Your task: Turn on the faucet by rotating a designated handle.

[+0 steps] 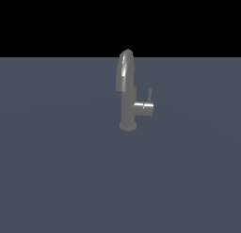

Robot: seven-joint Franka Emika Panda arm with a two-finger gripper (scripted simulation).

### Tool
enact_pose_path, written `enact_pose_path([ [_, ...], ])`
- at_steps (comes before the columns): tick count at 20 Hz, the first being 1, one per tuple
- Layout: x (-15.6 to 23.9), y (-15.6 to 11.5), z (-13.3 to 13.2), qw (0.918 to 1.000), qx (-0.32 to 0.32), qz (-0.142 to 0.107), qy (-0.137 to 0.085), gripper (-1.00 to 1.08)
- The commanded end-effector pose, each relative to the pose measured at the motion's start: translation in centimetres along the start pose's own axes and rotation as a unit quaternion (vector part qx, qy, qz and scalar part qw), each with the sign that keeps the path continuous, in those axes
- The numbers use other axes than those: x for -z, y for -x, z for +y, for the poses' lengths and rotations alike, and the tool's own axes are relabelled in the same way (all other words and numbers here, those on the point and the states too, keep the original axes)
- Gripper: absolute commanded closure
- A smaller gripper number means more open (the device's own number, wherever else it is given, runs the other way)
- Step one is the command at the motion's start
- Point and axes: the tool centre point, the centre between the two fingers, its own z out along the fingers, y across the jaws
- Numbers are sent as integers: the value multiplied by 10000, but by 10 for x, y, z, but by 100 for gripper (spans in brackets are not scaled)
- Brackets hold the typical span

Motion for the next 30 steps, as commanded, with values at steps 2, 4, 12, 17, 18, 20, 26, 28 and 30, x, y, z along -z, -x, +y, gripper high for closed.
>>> enact_pose_path([
  [2, 0, 0, 0, 10000, 0, 0, 0, 108],
  [4, 0, -1, 0, 10000, -16, -13, -14, 108],
  [12, -2, -17, 1, 9994, -222, -173, -195, 108],
  [17, -5, -37, 2, 9973, -475, -371, -417, 108],
  [18, -6, -41, 3, 9965, -538, -420, -473, 108],
  [20, -8, -52, 4, 9945, -677, -528, -594, 108],
  [26, -16, -87, 10, 9843, -1142, -892, -1006, 108],
  [28, -20, -99, 13, 9796, -1301, -1016, -1146, 108],
  [30, -24, -111, 16, 9742, -1460, -1141, -1288, 108],
])
